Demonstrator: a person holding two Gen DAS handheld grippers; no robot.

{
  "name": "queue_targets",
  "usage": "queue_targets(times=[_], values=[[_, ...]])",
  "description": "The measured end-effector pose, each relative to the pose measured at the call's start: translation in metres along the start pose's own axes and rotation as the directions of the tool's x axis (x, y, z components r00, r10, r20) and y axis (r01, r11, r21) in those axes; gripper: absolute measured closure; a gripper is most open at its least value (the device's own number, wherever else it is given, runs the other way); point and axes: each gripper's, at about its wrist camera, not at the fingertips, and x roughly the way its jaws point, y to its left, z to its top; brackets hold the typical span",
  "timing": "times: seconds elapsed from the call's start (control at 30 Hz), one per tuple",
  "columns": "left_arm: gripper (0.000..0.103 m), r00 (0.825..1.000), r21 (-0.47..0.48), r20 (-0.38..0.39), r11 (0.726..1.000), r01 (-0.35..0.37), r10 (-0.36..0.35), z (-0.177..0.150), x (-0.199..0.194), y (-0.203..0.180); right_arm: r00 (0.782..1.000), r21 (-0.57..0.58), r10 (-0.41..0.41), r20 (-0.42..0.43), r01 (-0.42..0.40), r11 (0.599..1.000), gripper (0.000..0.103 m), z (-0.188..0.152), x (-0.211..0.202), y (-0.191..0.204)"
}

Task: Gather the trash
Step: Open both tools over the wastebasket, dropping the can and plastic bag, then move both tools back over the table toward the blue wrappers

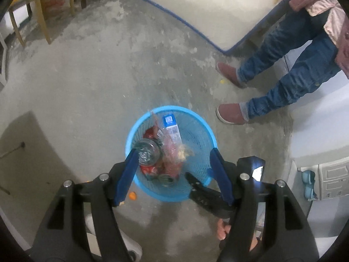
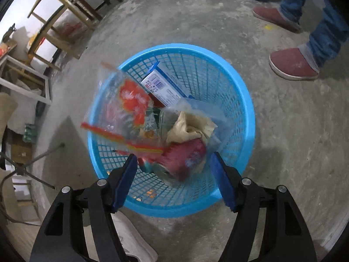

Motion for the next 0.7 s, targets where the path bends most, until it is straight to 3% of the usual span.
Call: queue_targets(times=[0.23, 0.4, 0.57, 0.7], values=[[0.039, 0.995, -0.018, 0.093, 0.999, 0.035, -0.033, -0.012, -0.066, 0.01, 0.999, 0.016, 0.008, 0.046, -0.009, 1.0, 0.035, -0.007, -0.028, -0.008], [0.037, 0.977, -0.019, 0.192, 0.995, 0.096, -0.091, -0.033, -0.127, 0.017, 0.996, 0.02, 0.022, 0.091, -0.024, 0.999, 0.035, -0.025, -0.066, -0.002], [0.035, 0.948, -0.006, 0.292, 0.992, 0.13, -0.122, -0.082, -0.192, 0.031, 0.994, 0.013, 0.021, 0.105, -0.023, 1.0, 0.035, -0.052, -0.103, 0.014], [0.032, 0.933, 0.018, 0.335, 0.991, 0.134, -0.132, -0.129, -0.231, 0.043, 0.992, -0.03, 0.053, 0.112, -0.05, 0.998, 0.028, -0.076, -0.132, 0.036]])
